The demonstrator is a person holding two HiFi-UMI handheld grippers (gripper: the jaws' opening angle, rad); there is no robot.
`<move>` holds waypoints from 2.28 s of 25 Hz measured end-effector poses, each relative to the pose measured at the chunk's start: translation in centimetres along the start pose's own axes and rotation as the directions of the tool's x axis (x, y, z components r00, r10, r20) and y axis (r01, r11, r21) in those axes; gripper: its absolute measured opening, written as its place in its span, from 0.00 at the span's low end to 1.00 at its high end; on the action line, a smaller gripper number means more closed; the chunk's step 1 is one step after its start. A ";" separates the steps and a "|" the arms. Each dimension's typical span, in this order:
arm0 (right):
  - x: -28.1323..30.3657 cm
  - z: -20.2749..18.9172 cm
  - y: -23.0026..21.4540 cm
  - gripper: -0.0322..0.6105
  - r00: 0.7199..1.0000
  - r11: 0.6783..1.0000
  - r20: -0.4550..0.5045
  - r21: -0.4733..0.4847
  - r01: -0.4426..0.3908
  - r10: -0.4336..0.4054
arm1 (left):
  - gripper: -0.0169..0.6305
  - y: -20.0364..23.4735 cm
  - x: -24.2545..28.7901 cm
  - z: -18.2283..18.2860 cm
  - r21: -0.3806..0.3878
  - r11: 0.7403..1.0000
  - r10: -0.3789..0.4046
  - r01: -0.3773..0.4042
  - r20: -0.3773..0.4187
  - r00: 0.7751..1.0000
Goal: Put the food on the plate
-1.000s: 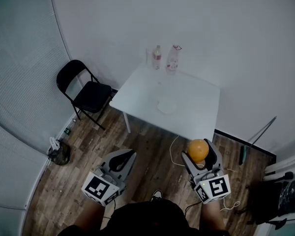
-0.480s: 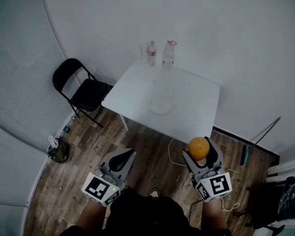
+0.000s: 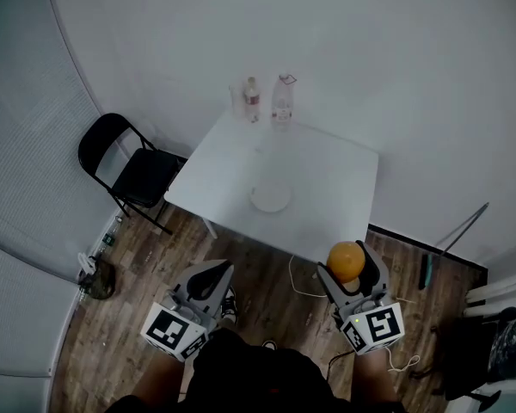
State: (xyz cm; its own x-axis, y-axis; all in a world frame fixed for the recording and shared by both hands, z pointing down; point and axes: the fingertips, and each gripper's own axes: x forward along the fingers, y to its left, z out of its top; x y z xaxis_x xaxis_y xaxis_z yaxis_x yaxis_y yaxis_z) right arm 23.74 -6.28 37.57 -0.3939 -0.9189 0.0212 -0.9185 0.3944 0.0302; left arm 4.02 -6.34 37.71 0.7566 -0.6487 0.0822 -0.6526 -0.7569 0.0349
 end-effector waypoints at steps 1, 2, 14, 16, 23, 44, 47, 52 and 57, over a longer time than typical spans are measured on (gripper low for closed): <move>0.6 0.0 -0.4 0.64 1.000 1.000 0.000 -0.002 0.006 -0.006 | 0.06 0.7 0.6 0.0 -0.001 1.000 -0.003 0.003 0.001 1.000; 1.3 0.0 -0.8 0.64 1.000 1.000 -0.001 -0.003 0.012 -0.012 | 0.06 1.4 1.3 0.1 -0.001 1.000 -0.007 0.007 0.003 1.000; 15.4 -0.2 -2.9 0.64 0.995 0.996 -0.044 -0.001 0.088 -0.088 | 0.06 14.8 8.8 0.5 -0.028 0.995 -0.092 0.092 -0.014 0.996; 18.5 -0.3 -2.8 0.64 0.993 0.995 -0.057 0.002 0.101 -0.101 | 0.06 17.8 9.8 0.5 -0.033 0.994 -0.104 0.103 -0.026 0.994; 27.1 -0.5 -1.6 0.64 0.988 0.992 -0.089 -0.016 0.126 -0.127 | 0.06 27.1 12.2 0.0 -0.067 0.989 -0.138 0.136 -0.024 0.990; 37.3 -15.6 -6.6 0.64 0.934 0.996 -0.354 0.042 0.074 -0.055 | 0.06 31.5 17.1 -4.2 -0.129 0.989 -0.084 0.068 -0.130 0.988; 38.4 -18.7 -7.3 0.64 0.922 0.996 -0.386 0.066 0.065 -0.034 | 0.06 31.5 17.1 -4.8 -0.130 0.991 -0.053 0.032 -0.164 0.985; 39.7 -23.1 -7.3 0.64 0.894 0.997 -0.447 0.055 0.045 -0.015 | 0.06 31.8 16.9 -5.5 -0.137 0.991 -0.026 -0.001 -0.195 0.980; 40.3 -27.6 -7.0 0.64 0.848 1.000 -0.531 0.014 -0.005 0.012 | 0.06 31.8 17.2 -5.6 -0.146 0.989 -0.016 -0.011 -0.181 0.983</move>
State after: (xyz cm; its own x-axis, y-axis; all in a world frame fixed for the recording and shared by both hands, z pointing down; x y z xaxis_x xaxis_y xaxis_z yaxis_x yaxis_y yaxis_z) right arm 15.34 -45.89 65.82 -0.3253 -0.7703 0.5484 -0.9170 0.3985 0.0158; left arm -3.94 -41.15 45.80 0.7470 -0.6116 0.2605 -0.6599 -0.7297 0.1790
